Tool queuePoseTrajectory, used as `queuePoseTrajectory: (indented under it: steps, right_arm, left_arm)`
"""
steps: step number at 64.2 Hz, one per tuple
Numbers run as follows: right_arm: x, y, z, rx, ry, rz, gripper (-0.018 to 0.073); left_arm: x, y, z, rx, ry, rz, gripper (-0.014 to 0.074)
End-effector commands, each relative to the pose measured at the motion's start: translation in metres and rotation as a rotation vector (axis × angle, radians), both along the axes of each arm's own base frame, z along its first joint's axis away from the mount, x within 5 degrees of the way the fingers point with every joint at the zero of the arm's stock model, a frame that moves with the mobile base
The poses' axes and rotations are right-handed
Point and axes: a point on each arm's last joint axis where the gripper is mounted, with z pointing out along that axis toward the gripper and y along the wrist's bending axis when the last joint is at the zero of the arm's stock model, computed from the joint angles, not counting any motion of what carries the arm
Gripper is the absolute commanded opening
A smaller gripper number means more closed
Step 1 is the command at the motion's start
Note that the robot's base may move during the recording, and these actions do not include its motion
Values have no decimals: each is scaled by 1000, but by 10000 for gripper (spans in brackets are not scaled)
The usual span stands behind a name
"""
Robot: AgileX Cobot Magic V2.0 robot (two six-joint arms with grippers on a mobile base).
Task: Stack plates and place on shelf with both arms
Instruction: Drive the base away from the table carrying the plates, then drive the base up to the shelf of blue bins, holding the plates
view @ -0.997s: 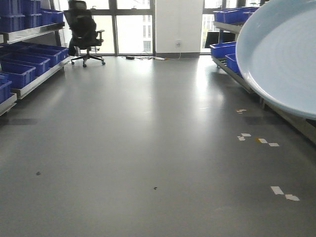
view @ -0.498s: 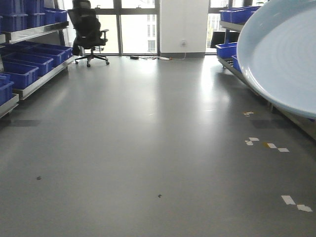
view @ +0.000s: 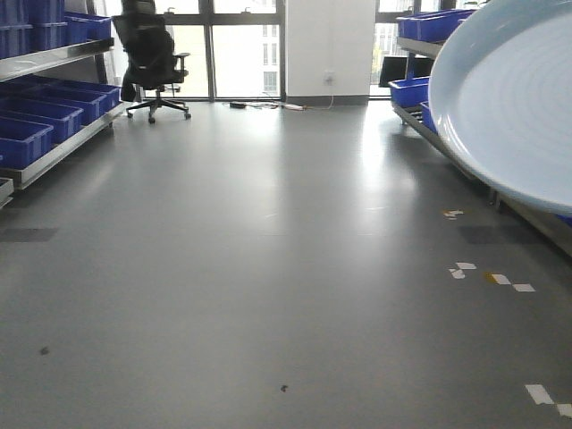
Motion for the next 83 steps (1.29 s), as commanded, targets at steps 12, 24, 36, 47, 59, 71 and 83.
queuePoseTrajectory:
  steps: [12, 24, 36, 47, 59, 71, 83]
  right_arm:
    - [2, 0, 19, 3, -136, 5, 15]
    - [2, 0, 19, 3, -136, 5, 15]
    - [2, 0, 19, 3, -136, 5, 15]
    - [2, 0, 19, 3, -136, 5, 15]
    - [2, 0, 19, 3, -136, 5, 15]
    - [2, 0, 19, 3, -136, 5, 15]
    - [2, 0, 19, 3, -136, 5, 15]
  left_arm:
    - [3, -2, 16, -24, -101, -10, 84]
    - [3, -2, 16, -24, -101, -10, 84]
    - [3, -2, 16, -24, -101, -10, 84]
    - [3, -2, 16, -24, -101, -10, 84]
    - [3, -2, 16, -24, -101, -10, 84]
    - [3, -2, 16, -24, -101, -10, 84]
    - [3, -2, 16, -24, -101, -10, 84]
